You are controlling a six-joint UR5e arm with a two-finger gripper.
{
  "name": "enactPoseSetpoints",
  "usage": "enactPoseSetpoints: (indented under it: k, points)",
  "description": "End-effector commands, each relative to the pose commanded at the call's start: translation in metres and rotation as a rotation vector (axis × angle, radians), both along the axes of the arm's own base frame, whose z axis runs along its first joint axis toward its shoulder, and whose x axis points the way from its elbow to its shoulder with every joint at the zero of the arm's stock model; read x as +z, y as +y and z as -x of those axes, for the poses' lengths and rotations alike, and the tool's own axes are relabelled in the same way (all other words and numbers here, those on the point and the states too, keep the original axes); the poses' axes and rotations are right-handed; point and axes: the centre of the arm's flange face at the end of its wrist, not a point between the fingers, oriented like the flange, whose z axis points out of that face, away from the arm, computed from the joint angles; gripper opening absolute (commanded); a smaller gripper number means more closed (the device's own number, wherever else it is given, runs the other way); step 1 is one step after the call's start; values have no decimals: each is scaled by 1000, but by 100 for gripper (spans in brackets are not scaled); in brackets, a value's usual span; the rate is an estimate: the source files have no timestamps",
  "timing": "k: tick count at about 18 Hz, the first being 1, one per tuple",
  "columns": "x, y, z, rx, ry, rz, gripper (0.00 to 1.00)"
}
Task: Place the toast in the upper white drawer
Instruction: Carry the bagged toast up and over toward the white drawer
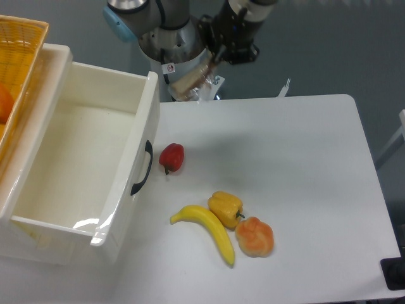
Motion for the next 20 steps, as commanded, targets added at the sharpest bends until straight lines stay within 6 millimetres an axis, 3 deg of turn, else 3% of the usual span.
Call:
enactPoseSetpoints:
  k: [3, 8, 14, 20]
  points:
    - [16, -5, -5, 38, -5, -68, 0]
    - [23, -6, -12, 37, -30, -85, 0]
    - [45, -28, 5, 142, -38, -172, 0]
    - [53, -23, -1, 162, -55, -233, 0]
